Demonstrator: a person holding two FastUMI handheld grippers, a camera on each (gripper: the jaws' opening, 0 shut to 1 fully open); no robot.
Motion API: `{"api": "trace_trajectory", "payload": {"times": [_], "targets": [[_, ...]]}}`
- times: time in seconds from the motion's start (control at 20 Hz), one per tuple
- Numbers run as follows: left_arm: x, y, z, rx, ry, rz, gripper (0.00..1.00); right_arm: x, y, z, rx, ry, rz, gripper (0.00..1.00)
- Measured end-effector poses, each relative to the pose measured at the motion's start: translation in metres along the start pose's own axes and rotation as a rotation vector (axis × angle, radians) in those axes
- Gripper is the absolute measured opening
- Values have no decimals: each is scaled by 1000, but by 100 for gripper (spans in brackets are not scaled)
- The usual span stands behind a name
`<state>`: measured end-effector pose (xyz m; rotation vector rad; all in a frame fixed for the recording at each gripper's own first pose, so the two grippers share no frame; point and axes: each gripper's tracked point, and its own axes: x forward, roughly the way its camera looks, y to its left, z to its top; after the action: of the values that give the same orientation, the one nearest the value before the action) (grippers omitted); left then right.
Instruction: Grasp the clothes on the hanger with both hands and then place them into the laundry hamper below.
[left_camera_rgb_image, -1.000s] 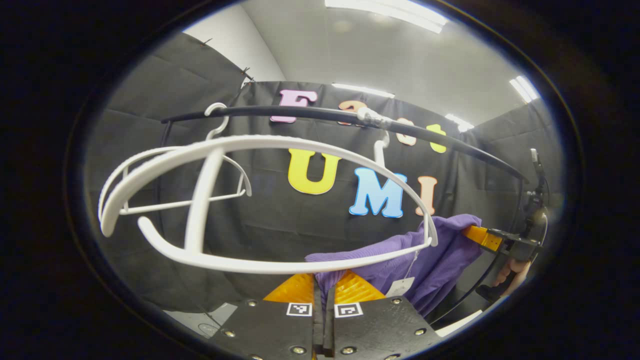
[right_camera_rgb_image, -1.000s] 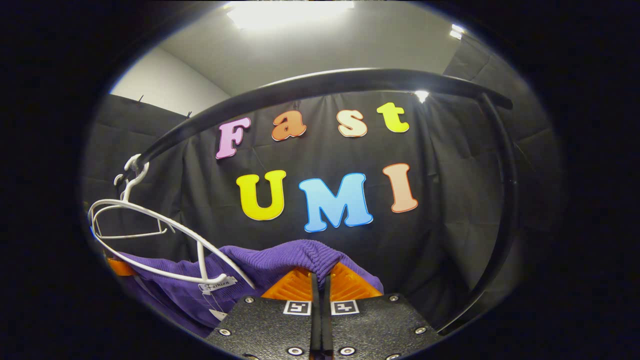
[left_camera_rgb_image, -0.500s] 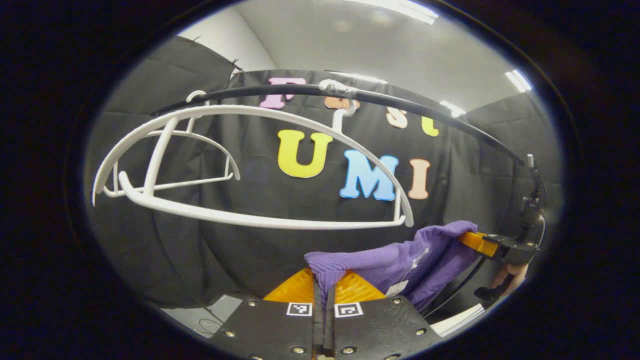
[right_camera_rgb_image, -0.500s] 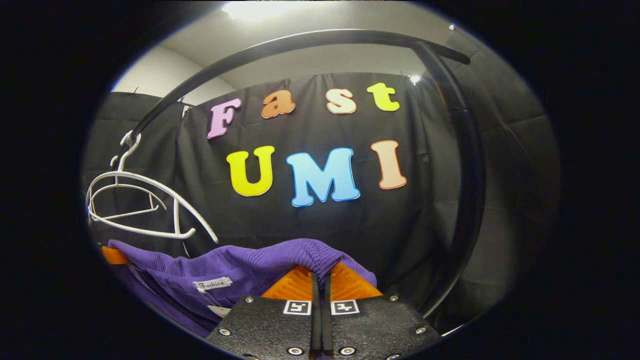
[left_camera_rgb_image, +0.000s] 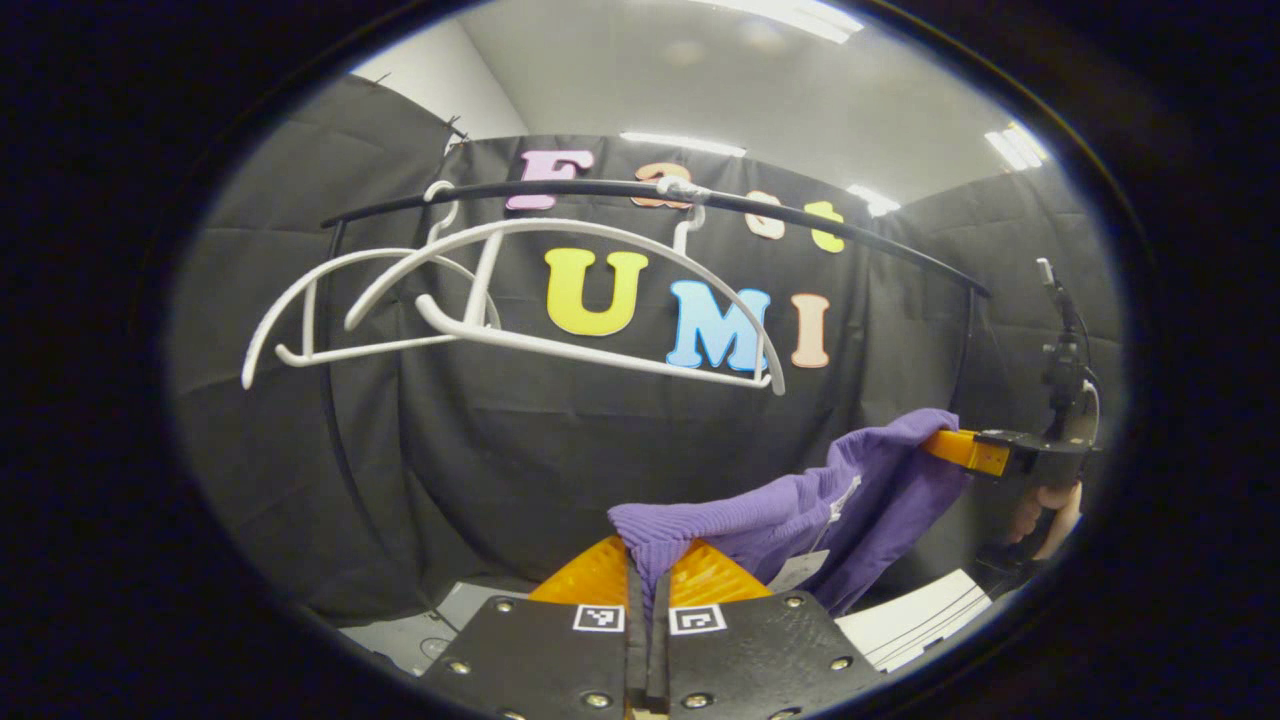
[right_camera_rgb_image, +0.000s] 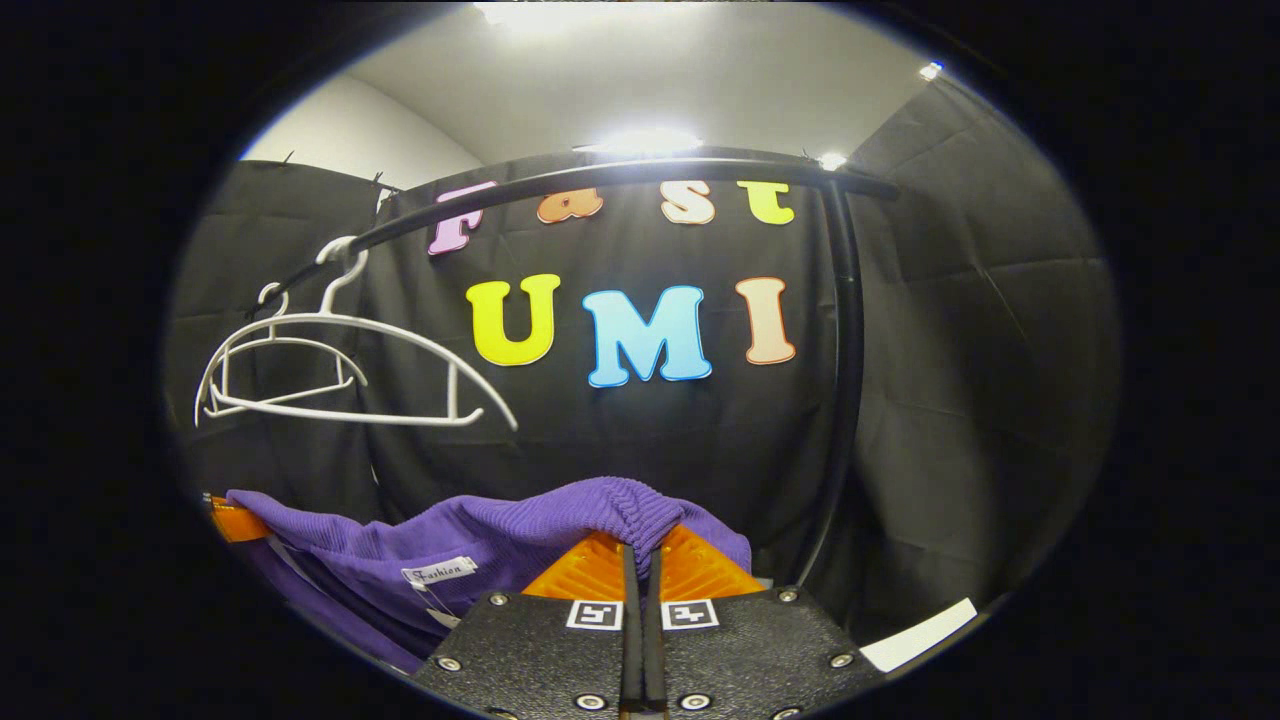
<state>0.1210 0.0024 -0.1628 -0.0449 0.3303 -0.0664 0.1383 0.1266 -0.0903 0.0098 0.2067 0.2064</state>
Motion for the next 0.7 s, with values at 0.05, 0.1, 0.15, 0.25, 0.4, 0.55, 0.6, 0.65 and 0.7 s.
{"api": "trace_trajectory", "payload": {"times": [0.05,0.1,0.15,0.25,0.4,0.55,0.6,0.65,0.7], "targets": [[-10,2,-6,-15,7,-13,1,-12,8,-5,-6,8,-4,0],[-18,6,-10,-29,10,-27,6,-24,15,-8,-10,14,-8,0],[-25,11,-14,-36,14,-38,6,-35,22,-12,-10,19,-13,0],[-38,21,-20,-45,22,-53,1,-56,37,-21,-3,33,-19,0],[-61,38,-30,-65,32,-57,6,-84,59,-37,7,62,-16,0],[-77,55,-49,-55,64,-30,6,-101,78,-64,33,120,8,0],[-81,58,-58,-48,76,-21,5,-105,83,-76,46,150,16,0],[-85,61,-69,-45,94,-13,5,-108,86,-91,49,184,25,0],[-87,63,-83,-49,118,-4,1,-111,89,-104,44,221,38,0]]}}
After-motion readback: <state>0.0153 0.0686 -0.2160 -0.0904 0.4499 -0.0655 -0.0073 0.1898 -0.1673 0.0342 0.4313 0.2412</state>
